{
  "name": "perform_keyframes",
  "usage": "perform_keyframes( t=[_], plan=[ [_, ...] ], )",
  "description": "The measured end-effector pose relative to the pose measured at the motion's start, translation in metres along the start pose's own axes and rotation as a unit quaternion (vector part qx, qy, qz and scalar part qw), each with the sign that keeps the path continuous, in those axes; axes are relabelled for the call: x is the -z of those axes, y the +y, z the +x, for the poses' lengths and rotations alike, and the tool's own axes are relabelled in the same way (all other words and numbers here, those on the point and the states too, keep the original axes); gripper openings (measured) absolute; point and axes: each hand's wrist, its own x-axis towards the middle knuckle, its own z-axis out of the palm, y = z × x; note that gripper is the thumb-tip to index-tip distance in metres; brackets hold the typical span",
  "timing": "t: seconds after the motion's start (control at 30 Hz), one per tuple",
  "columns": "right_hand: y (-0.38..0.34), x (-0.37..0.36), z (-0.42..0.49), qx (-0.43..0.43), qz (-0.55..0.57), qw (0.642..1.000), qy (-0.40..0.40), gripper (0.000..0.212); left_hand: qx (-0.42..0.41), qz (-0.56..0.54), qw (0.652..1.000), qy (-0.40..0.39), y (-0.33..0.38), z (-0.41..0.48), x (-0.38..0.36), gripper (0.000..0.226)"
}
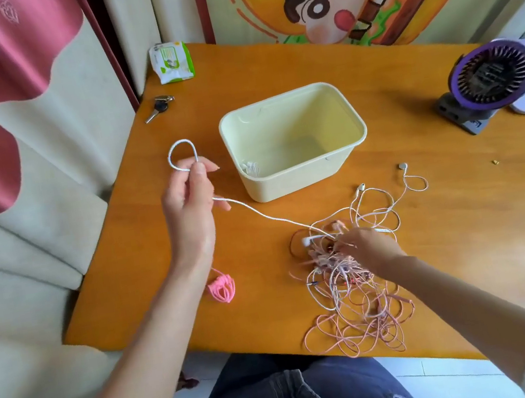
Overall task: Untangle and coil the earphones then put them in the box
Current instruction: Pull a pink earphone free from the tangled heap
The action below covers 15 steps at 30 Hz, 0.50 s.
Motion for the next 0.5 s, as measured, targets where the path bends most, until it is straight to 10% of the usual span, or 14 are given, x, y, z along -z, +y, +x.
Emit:
perform_keyframes(
  t=[0.3,0.5],
  plan=[
    [-0.039,0.017,-0.011,0.098,-0.107,0.958,0.245,0.009,0.210,0.319,0.901,-0.203,-0.049,-0.002,0.007,0.057],
    [-0.082,0.053,-0.027,0.185,0.055,0.933,0.304,0.012,-0.015,0.282,0.929,-0.239,-0.038,-0.024,-0.007,0.046]
  ],
)
